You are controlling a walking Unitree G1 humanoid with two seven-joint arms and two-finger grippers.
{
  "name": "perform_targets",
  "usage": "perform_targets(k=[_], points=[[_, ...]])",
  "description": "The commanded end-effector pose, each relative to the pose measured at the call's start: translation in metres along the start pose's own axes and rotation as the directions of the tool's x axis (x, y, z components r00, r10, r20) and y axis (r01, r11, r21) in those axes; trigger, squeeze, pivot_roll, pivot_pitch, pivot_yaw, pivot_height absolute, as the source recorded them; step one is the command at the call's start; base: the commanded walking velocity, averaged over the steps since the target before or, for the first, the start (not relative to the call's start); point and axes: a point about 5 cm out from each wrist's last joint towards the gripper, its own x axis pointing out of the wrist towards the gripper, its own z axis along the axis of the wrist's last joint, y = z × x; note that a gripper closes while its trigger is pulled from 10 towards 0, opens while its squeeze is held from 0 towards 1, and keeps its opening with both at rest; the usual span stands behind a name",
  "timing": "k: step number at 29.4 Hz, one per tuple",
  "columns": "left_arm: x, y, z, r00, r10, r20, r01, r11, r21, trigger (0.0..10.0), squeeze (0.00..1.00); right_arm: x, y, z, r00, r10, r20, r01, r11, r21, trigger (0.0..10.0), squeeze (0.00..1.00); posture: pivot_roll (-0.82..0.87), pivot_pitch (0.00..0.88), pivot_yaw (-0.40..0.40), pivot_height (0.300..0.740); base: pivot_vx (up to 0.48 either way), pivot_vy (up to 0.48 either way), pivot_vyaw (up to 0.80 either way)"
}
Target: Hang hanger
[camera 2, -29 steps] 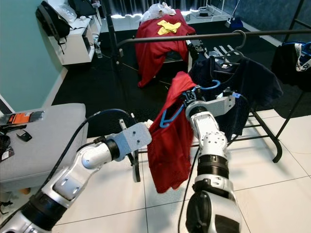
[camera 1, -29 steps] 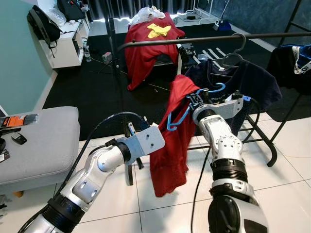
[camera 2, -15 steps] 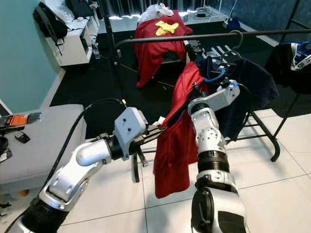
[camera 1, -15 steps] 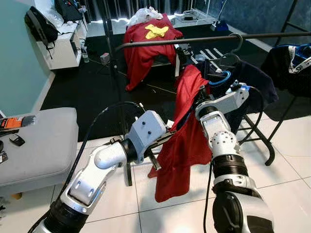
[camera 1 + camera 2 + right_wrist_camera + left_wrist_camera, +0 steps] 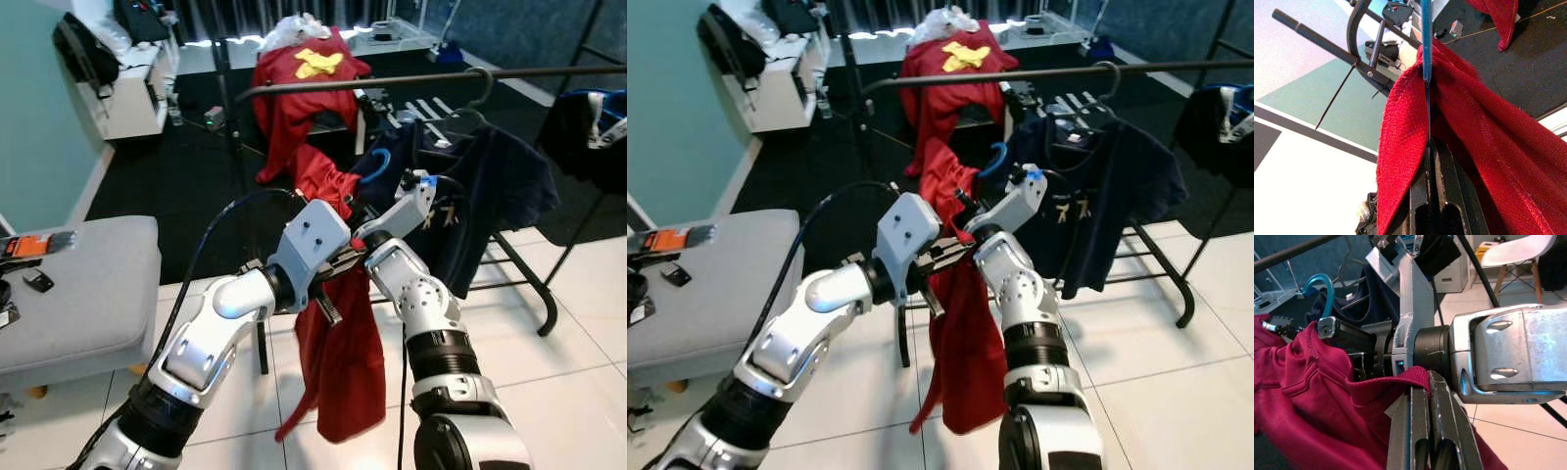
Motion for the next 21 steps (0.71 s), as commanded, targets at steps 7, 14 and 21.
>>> perform_targets(k=[7,14,21], points=[[-0.002,0.034,-0.019,0.969,0.187,-0.158,-0.184,0.982,0.039,10.0,0.00,-0.003,0.020,-0.017,0.992,0.100,-0.079,-0.102,0.995,-0.020,10.0,0.00,0.06,0.059,0.043,0.740,0.000,0.000,0.00],[-0.016,0.055,-0.027,0.937,0.260,-0.233,-0.262,0.965,0.019,10.0,1.00,-0.008,0.014,-0.015,0.993,0.069,-0.094,-0.072,0.997,-0.032,10.0,0.00,0.06,0.066,0.041,0.740,0.000,0.000,0.00],[-0.021,0.061,-0.025,0.933,0.281,-0.224,-0.294,0.956,-0.024,10.0,0.00,-0.010,0.008,-0.018,0.992,0.047,-0.117,-0.052,0.998,-0.038,10.0,0.00,0.06,0.068,0.040,0.740,0.000,0.000,0.00]])
